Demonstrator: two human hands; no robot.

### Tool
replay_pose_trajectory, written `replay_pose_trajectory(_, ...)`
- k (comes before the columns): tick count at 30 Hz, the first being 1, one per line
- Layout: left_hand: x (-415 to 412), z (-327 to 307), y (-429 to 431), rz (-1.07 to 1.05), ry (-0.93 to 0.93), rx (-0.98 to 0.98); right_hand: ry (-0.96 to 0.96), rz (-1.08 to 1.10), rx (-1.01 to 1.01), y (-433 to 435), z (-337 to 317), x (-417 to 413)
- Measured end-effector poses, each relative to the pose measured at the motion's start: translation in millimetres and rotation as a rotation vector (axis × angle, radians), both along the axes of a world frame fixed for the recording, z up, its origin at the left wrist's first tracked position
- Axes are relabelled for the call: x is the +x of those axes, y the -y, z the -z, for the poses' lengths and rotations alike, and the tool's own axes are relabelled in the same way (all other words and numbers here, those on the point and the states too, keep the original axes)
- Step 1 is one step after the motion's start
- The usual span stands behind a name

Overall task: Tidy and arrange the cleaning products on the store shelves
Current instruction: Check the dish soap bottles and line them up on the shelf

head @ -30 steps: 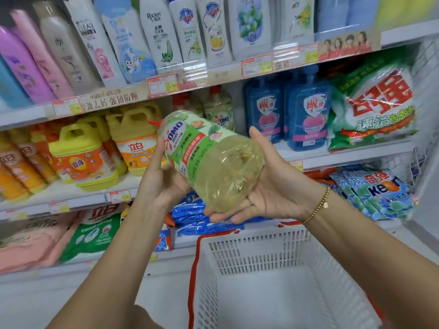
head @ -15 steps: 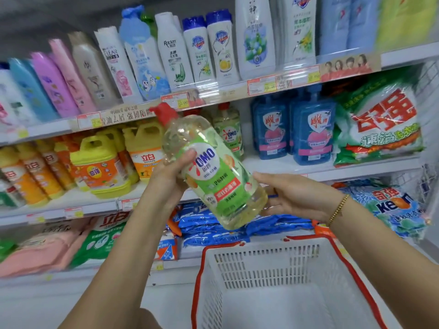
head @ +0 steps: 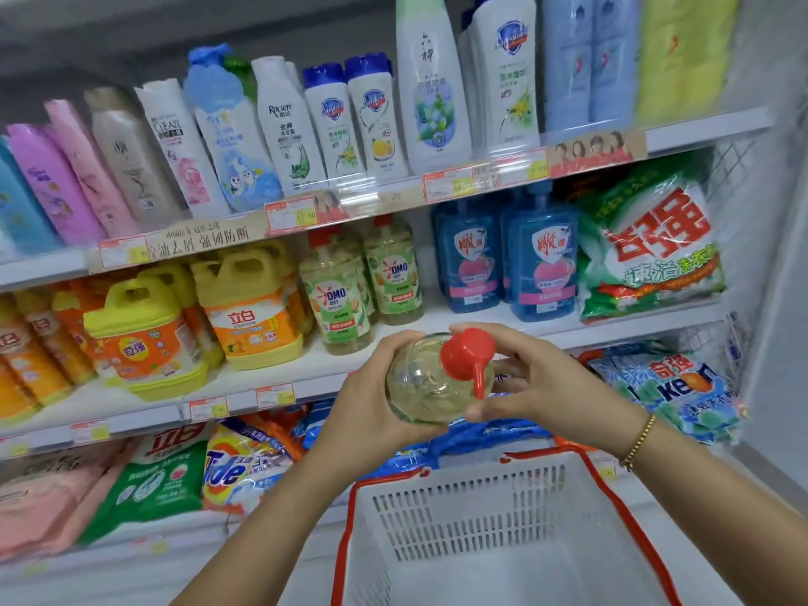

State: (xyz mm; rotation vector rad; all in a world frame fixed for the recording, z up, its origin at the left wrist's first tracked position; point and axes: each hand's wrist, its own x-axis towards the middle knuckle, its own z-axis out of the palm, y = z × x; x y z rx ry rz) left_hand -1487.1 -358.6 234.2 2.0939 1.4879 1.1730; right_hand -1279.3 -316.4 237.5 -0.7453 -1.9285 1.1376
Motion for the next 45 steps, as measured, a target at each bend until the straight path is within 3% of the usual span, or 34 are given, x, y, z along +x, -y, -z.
replay_pose_trajectory(4,9.1,3.1,-8.6,0.016,0.0,-0.041,0.028,0.036,0.021,1.9,0.7,11.4)
replay_pose_trajectory(7,27.5,7.1,-19.8,0.043,0.072,-0.092,0.203,0.112,0.151,0.5,0.8,22.2)
replay_pose_trajectory(10,54.9,11.6,-34.4,0.088,0.121,-0.141,0.256,0.229,0.194,-6.5,0.6,46.5)
replay_pose_trajectory(18,117.0,25.6,-76.8,0.191,0.191,-0.158,0.116,0.364,0.084,-17.4,13.2,106.4)
replay_pose_trajectory(21,118.9,16.1,-99.2,0.171,0.214,-0.052,0.041,0.482,0.035,-38.1,14.0,115.0)
replay_pose_trajectory(25,111.7,-5.2,-135.9,0.157,0.109,0.118,0.031,0.672,-0.013,-80.5,20.6,115.0)
replay_pose_trajectory(29,91.0,-18.1,-180.5,0.12,0.076,0.134,0.153,0.696,-0.032,-122.8,19.0,103.2)
replay_pose_trajectory(39,45.0,-46.0,-271.5,0.083,-0.11,-0.186,0.432,0.705,0.056,-214.5,36.5,62.4)
replay_pose_trajectory(43,33.9,-63.5,-303.4,0.089,-0.13,-0.336,0.716,0.673,0.09,-233.2,56.9,48.1)
replay_pose_trajectory(45,27.7,-57.8,-314.5,0.075,-0.027,-0.368,0.849,0.642,0.149,-237.1,67.8,42.0)
